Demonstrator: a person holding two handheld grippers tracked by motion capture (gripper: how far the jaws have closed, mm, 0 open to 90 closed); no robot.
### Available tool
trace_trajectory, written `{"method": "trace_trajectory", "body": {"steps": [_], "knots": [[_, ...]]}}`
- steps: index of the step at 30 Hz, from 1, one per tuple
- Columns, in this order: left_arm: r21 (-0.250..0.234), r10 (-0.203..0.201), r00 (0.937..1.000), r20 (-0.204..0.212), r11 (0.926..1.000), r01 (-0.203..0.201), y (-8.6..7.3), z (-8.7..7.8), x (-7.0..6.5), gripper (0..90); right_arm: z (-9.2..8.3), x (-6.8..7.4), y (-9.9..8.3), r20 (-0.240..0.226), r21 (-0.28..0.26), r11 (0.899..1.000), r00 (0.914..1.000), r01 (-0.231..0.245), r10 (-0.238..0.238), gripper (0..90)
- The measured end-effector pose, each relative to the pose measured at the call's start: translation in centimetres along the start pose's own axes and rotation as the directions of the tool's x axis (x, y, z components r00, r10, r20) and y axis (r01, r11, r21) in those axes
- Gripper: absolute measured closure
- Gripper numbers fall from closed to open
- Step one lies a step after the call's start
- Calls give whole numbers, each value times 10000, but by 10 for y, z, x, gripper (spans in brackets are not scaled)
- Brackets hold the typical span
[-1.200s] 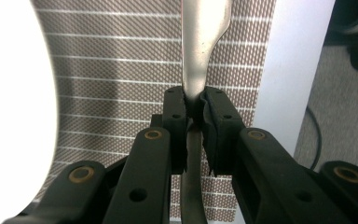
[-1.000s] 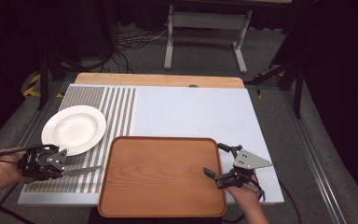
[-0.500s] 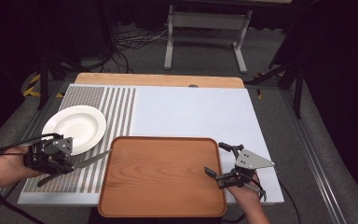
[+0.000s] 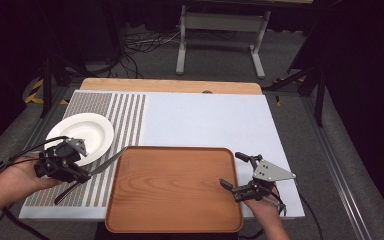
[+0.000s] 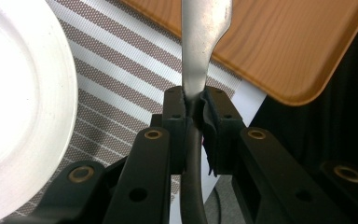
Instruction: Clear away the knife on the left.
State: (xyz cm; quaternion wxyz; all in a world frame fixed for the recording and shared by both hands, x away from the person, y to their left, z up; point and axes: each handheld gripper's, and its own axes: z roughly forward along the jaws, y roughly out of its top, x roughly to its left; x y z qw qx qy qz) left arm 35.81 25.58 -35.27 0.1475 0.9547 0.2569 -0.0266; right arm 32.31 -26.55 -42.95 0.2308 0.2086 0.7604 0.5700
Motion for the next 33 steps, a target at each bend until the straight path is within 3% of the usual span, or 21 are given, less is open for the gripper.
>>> {"method": "trace_trajectory", "body": {"steps": [5, 15, 17, 33], "knots": [[-161, -413, 9990, 172, 9990, 416, 7, 2, -5, 804, -1, 0, 0, 29, -7, 10000, 10000, -28, 28, 23], [-421, -834, 9958, 379, 9955, 850, 23, 6, -14, 803, 0, -1, -1, 20, 15, 10000, 10000, -44, 44, 23], [-523, -1195, 9909, 623, 9911, 1228, 28, 8, -16, 803, 0, -1, 0, 18, 7, 10000, 10000, -43, 43, 23], [-685, -1748, 9774, 1190, 9806, 1837, 52, 23, -32, 803, -1, -2, 0, 41, -9, 10000, 10000, -38, 39, 23]]}}
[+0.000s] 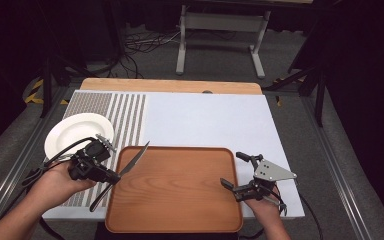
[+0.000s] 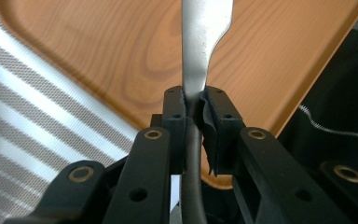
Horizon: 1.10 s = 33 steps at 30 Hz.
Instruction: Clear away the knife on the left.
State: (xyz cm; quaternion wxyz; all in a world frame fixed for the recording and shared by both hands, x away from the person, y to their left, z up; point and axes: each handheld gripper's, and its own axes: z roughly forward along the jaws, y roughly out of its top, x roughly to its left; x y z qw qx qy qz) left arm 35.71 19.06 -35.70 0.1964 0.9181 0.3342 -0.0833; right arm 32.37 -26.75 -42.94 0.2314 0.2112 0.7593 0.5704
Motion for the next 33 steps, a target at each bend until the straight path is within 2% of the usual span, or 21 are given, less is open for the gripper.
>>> {"method": "trace_trajectory", "body": {"steps": [13, 20, 33], "knots": [[-49, -665, 9973, 297, 9978, 666, 10, 19, -7, 803, -1, 0, 0, 5, -25, 10000, 10000, 29, -29, 23], [26, -718, 9967, 377, 9974, 718, 15, 31, -11, 803, -2, 0, 0, 4, -47, 10000, 10000, 44, -44, 22], [-80, -1171, 9914, 580, 9930, 1178, 17, 57, -10, 803, -3, 0, 1, -30, -57, 9999, 10000, 83, -83, 23]]}}
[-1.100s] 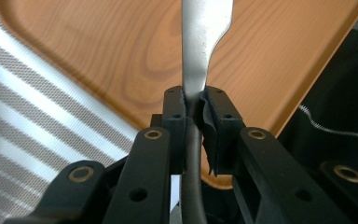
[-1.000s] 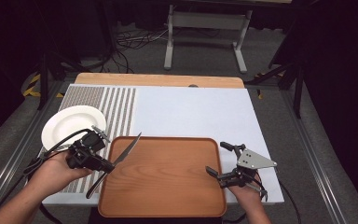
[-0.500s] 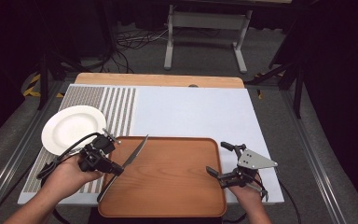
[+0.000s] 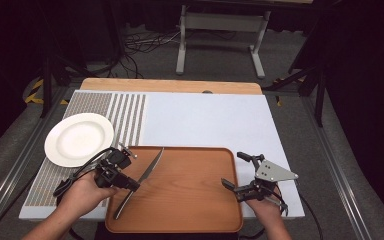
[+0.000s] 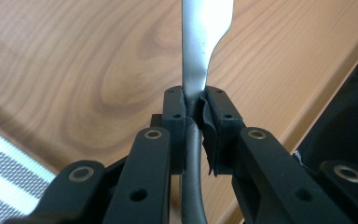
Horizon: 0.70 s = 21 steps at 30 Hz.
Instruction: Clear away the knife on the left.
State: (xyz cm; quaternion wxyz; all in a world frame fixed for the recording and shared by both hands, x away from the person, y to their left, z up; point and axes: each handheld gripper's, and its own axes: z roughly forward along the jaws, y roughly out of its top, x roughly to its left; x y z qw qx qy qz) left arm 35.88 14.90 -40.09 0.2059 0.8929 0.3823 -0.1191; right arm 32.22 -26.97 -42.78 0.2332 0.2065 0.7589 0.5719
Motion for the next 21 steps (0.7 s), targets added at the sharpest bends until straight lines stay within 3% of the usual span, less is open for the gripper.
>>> {"method": "trace_trajectory", "body": {"steps": [8, 11, 21], "knots": [[25, -195, 9998, 86, 9998, 194, -1, 7, 1, 803, 0, 0, 0, -14, 12, 10000, 10000, 1, -1, 23], [-11, -271, 9995, -147, 9996, 271, 0, 10, 1, 803, 1, 0, 0, -14, 23, 10000, 10000, 17, -17, 23], [118, -466, 9986, -252, 9988, 469, -2, 15, 4, 803, 0, 0, 0, -13, 29, 10000, 10000, 24, -24, 23]]}}
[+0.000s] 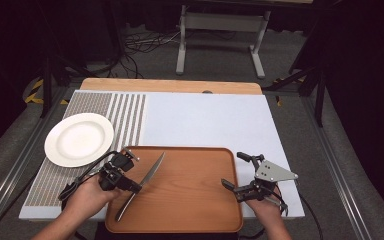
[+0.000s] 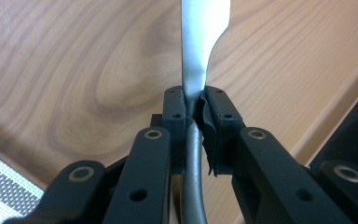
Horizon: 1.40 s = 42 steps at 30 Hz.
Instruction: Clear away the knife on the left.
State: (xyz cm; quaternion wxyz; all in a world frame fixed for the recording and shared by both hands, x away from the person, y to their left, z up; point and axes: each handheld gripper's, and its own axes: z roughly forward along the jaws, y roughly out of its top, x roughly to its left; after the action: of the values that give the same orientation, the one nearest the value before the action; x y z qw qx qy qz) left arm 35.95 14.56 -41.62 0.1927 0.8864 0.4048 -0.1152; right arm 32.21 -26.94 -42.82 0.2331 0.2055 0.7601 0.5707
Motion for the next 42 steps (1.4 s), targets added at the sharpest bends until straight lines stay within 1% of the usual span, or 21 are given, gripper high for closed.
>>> {"method": "trace_trajectory", "body": {"steps": [3, 4, 12, 14, 15, 16, 21, 22, 23, 24, 25, 26, 27, 28, 32, 36, 37, 38, 40, 41, 42], "knots": [[73, -53, 10000, -8, 10000, 53, -1, 2, 1, 803, 0, 0, 0, -5, 5, 10000, 10000, 7, -7, 23], [56, -28, 10000, -79, 10000, 29, -1, 3, 2, 803, 0, 0, 0, -7, 6, 10000, 10000, 5, -5, 22], [226, -133, 9999, -10, 9997, 133, 0, 7, 3, 801, 1, 0, 0, -23, 23, 10000, 10000, -6, 6, 23], [278, -69, 10000, -72, 9996, 71, 1, 8, 3, 801, 1, 0, 0, -24, 30, 10000, 10000, -20, 20, 23], [339, -7, 9997, -224, 9994, 15, 1, 9, 3, 801, 1, 0, 0, -24, 30, 10000, 10000, -20, 20, 23], [359, -83, 9999, -128, 9993, 87, 2, 10, 2, 800, 0, 0, 0, -29, 24, 10000, 10000, -27, 27, 22], [443, -36, 9998, -196, 9990, 45, 3, 12, 4, 800, 0, 0, 0, -29, -18, 10000, 10000, -32, 32, 22], [415, -37, 9994, -333, 9991, 51, 3, 12, 4, 800, 0, 0, 0, -29, -18, 10000, 10000, -32, 32, 22], [409, -146, 9997, -198, 9990, 154, 3, 13, 4, 799, 0, 0, 0, -29, -21, 10000, 10000, -38, 38, 23], [409, -146, 9997, -198, 9990, 154, 3, 13, 4, 799, 0, -1, 0, -29, -26, 10000, 10000, -37, 37, 22], [423, -134, 9996, -229, 9990, 144, 3, 14, 5, 799, 0, -1, 0, -31, -23, 10000, 10000, -42, 42, 22], [428, -74, 9993, -372, 9990, 90, 4, 13, 6, 798, 0, -1, 0, -27, -21, 10000, 10000, -37, 37, 22], [430, -71, 9993, -376, 9990, 87, 4, 14, 7, 797, 0, 0, 0, -28, -17, 10000, 10000, -32, 32, 22], [457, -134, 9997, -226, 9989, 144, 3, 14, 7, 796, 0, 0, 0, -30, -13, 10000, 10000, -29, 29, 22], [487, -87, 9996, -273, 9988, 100, 3, 15, 7, 792, 0, -1, 0, -36, -32, 10000, 10000, -61, 61, 22], [496, -12, 9999, -132, 9988, 18, 3, 14, 8, 783, -1, -1, 0, -19, -43, 10000, 10000, -44, 44, 22], [416, 96, 9998, -163, 9991, -89, 4, 13, 7, 755, -1, -1, 0, -10, -64, 10000, 10000, -53, 53, 22], [239, 131, 9999, -42, 9996, -130, 3, 11, 6, 691, -1, -1, 0, -15, -76, 10000, 10000, -46, 46, 22], [146, 321, 9995, 2, 9994, -321, 3, 8, 5, 614, -1, -1, 0, -10, -73, 10000, 10000, -40, 40, 22], [-173, 541, 9985, 12, 9984, -541, 3, 7, 3, 528, -1, -1, 0, -16, -76, 10000, 10000, -46, 46, 22], [-220, 791, 9969, -14, 9966, -791, 3, 5, 1, 500, -1, -1, 0, -8, -77, 10000, 10000, -45, 45, 22]]}}
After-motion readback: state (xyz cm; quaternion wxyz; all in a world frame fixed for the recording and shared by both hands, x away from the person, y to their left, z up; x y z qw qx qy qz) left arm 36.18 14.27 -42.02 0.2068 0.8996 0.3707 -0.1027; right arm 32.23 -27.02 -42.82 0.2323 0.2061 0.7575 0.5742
